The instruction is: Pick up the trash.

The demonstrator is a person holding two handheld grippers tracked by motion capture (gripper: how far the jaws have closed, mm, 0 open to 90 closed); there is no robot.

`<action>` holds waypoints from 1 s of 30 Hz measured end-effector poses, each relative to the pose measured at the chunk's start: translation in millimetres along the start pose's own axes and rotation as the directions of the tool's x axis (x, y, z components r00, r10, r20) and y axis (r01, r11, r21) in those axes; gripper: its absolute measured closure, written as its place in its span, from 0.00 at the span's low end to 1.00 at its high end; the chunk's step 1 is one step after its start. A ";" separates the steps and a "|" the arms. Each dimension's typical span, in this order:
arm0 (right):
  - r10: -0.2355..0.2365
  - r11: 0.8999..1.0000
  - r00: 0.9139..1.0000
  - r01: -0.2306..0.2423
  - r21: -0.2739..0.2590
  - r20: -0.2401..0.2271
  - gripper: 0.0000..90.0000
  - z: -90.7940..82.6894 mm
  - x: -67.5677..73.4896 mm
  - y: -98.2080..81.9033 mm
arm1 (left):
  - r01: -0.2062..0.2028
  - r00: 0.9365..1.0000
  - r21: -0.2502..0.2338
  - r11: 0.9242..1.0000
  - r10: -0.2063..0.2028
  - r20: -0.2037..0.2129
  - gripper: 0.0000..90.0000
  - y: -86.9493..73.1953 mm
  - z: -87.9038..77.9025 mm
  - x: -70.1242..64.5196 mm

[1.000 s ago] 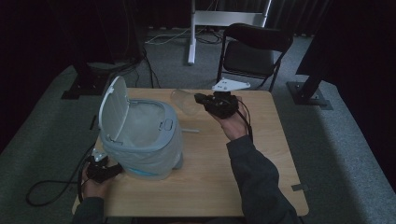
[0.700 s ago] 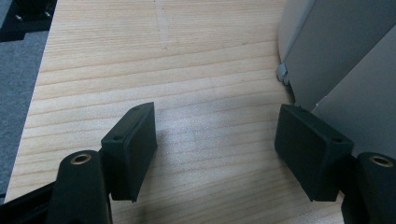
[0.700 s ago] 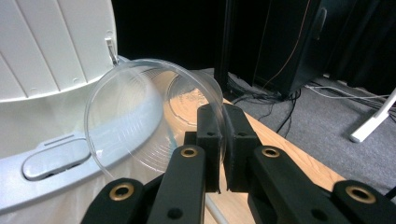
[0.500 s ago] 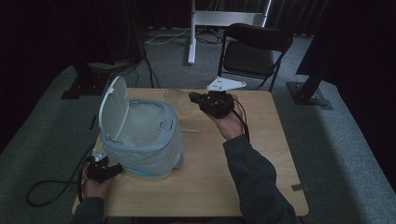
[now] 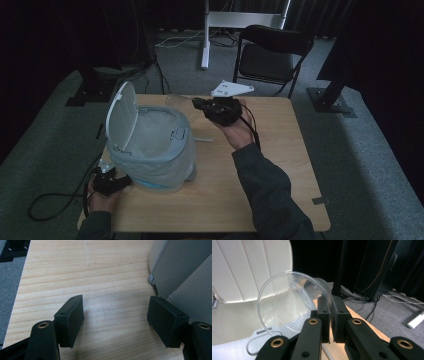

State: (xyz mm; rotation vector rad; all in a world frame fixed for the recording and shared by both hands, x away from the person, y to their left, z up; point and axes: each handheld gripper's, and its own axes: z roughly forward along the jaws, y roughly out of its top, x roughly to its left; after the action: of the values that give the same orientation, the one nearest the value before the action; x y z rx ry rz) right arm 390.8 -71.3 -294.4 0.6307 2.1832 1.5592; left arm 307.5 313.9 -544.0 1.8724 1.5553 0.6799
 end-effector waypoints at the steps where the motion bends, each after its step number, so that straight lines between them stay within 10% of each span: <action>1: -0.002 1.000 1.000 0.002 -0.005 -0.008 0.96 1.2 1.4 1.1 | 0.000 1.000 0.000 1.000 0.000 0.000 0.33 0.0 0.0 0.0; 30: -0.052 0.998 0.993 0.055 0.024 -0.108 0.96 35.4 40.4 15.0 | 0.000 1.000 0.000 1.000 0.000 0.000 0.33 0.0 0.0 0.0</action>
State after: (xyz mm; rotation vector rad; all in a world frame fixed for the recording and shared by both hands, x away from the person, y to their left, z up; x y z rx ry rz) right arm 378.9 -16.8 -293.1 0.5022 2.2836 1.5725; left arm 307.5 313.9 -544.0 1.8729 1.5552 0.6799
